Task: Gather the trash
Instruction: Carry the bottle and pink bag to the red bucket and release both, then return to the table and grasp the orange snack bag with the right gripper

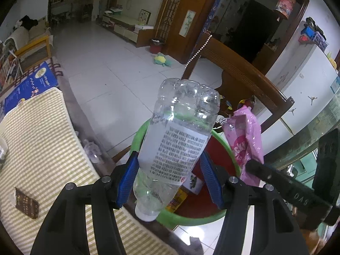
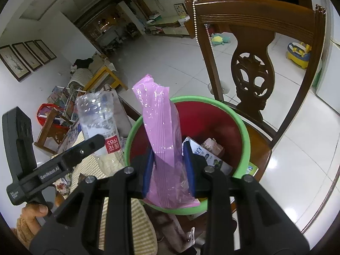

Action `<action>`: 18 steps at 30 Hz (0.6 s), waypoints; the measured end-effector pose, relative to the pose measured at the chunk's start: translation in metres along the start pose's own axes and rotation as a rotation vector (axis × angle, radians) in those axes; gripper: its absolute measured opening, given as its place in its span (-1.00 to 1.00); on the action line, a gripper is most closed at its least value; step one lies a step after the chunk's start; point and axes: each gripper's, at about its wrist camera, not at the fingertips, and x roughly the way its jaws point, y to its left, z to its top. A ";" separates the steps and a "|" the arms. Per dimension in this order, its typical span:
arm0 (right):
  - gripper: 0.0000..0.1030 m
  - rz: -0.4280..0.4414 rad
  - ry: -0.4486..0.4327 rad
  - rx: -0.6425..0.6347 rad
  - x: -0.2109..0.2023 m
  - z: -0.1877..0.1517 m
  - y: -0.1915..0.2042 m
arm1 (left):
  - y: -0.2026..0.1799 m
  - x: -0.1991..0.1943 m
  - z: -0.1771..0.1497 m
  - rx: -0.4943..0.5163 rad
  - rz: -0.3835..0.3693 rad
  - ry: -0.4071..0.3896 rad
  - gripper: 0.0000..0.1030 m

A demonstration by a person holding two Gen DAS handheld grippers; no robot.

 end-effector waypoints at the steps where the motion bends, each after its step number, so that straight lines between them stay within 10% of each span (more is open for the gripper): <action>1: -0.47 -0.003 -0.001 0.002 0.001 0.001 -0.002 | -0.002 0.001 0.002 -0.002 -0.007 -0.002 0.09; 11: -0.46 -0.032 -0.015 0.021 0.004 0.007 -0.012 | -0.014 0.011 0.019 -0.004 -0.059 -0.004 0.11; 14: 0.19 -0.058 -0.029 0.028 0.004 0.008 -0.010 | -0.015 0.028 0.016 0.029 -0.031 0.064 0.45; 18: 0.35 -0.096 -0.056 -0.005 -0.001 0.006 -0.002 | -0.004 0.019 0.009 -0.003 -0.021 0.027 0.57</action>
